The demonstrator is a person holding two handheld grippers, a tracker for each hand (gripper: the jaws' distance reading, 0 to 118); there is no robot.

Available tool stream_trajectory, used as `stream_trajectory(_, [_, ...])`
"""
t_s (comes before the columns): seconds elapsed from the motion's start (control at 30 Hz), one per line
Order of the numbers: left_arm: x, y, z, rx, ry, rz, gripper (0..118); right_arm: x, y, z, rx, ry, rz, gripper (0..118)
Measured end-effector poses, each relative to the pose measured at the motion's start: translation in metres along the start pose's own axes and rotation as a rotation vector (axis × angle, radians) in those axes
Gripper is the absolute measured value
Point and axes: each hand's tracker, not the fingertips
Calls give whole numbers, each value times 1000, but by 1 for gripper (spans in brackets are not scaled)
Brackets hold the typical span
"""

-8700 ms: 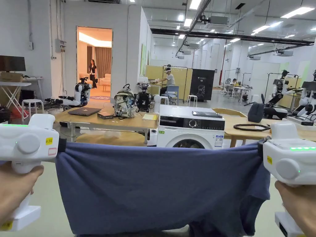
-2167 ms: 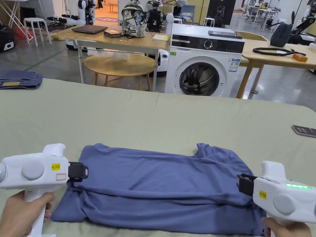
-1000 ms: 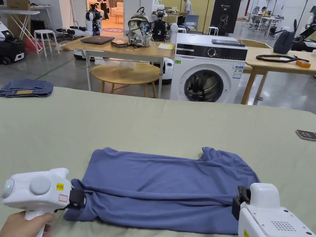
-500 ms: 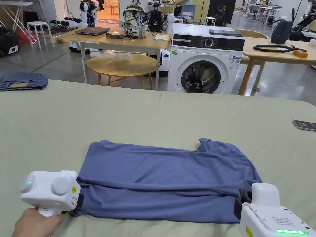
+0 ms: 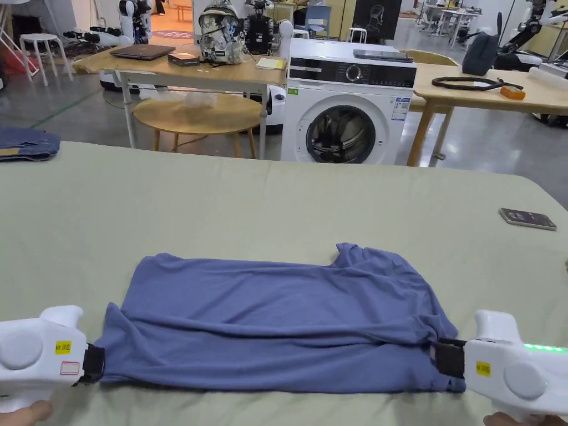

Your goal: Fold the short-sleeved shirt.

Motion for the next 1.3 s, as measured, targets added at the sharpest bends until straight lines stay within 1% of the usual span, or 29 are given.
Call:
stream_trajectory(0.07, [0,0,4,13,1,0,2,4,2,-20,-67,-31,45,72])
stream_trajectory(0.1, [1,-1,5,12,0,-3,2,7,0,-31,-75,-30,51,72])
stream_trajectory(0.17, [4,-3,6,14,8,-11,2,5,-5,-43,-163,-41,64,71])
stream_trajectory(0.2, [-1,2,-2,13,10,-14,2,5,-9,-53,-217,-49,61,62])
stream_trajectory(0.23, [0,1,-2,12,11,-15,2,6,-13,-59,-256,-33,51,52])
stream_trajectory(0.27, [0,0,-3,11,12,-15,2,6,-16,-57,-226,-2,28,39])
stream_trajectory(0.3, [1,-1,-2,12,12,-11,2,1,-16,-48,-178,-21,21,17])
stream_trajectory(0.33, [2,-3,-4,12,10,-9,2,-2,-15,-45,-186,-19,26,6])
stream_trajectory(0.37, [3,-4,-4,12,8,-9,2,-4,-15,-43,-180,15,27,6])
stream_trajectory(0.4, [4,-5,-4,13,9,-10,2,-6,-16,-43,-183,-14,44,5])
stream_trajectory(0.43, [4,-5,-4,12,9,-10,2,-6,-16,-47,-185,-15,59,5])
stream_trajectory(0.57, [0,-2,1,22,-3,-4,2,-5,-10,-29,-132,-28,47,4])
stream_trajectory(0.63, [3,0,15,35,-7,-10,2,-9,-5,-11,-87,-23,77,4])
stream_trajectory(0.67, [4,2,21,47,-9,-14,2,-10,-2,-2,-74,-18,77,4])
stream_trajectory(0.7, [4,3,27,63,-15,-17,2,-10,4,8,-54,-2,53,4])
stream_trajectory(0.73, [4,4,31,77,-18,-17,2,-9,7,15,-48,7,51,4])
stream_trajectory(0.87, [-2,3,51,112,-5,-35,2,-7,7,43,-31,-18,75,4])
stream_trajectory(0.97, [-13,-9,63,116,-9,-34,2,-3,-6,60,-32,-7,76,4])
stream_trajectory(1.03, [-16,-27,73,111,-10,-34,2,-5,-20,70,-37,-6,95,4])
stream_trajectory(1.1, [-22,-45,74,94,-5,-37,2,-10,-39,77,-42,-28,132,4])
stream_trajectory(1.17, [-24,-63,80,81,-1,-27,2,-12,-56,80,-60,-29,132,4])
stream_trajectory(1.3, [-36,-95,62,38,-13,9,2,-14,-95,75,-127,-57,121,4])
